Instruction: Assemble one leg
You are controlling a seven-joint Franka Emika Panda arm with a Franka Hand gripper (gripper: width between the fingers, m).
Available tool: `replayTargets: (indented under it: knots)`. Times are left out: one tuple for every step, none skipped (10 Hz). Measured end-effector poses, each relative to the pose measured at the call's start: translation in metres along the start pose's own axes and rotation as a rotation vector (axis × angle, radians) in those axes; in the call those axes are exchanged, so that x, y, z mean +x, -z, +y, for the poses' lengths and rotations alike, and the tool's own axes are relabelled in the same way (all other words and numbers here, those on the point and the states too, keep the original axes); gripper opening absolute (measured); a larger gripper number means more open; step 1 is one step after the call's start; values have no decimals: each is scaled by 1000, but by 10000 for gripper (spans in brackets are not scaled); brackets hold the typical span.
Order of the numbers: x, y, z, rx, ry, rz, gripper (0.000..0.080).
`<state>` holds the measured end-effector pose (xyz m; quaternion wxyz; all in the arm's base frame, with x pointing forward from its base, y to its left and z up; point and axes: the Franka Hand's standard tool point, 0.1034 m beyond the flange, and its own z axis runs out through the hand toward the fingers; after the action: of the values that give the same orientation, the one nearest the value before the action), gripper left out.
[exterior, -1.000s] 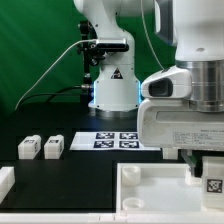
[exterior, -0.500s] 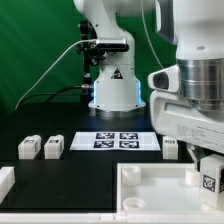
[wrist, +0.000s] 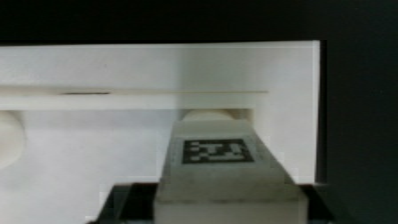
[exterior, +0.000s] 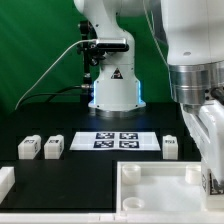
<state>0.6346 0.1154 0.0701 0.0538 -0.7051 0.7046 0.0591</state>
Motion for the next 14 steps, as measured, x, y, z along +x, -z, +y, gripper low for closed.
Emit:
replayTargets:
  knots:
    - [0,0,0,0,40,0,292]
    - [0,0,0,2,53,0,491]
    - [1,1,-5,29,212,7,597]
    - [-3,1,-5,33,406,10,597]
    - [-8,3,-4,34,561,8,640]
    - [-15,5,2,30,669,11,647]
    - [-15,4,3,27,771,14,647]
    - [-13,4,3,24,873,19,649]
    - [-12,4,3,18,1014,28,649]
    - [-10,4,4,-20,1292,72,649]
    - [-2,4,3,-32,1475,78,649]
    - [1,5,2,-38,1556,82,649]
    - [1,4,2,-38,1561,81,626]
    - [1,4,2,-38,1559,81,626]
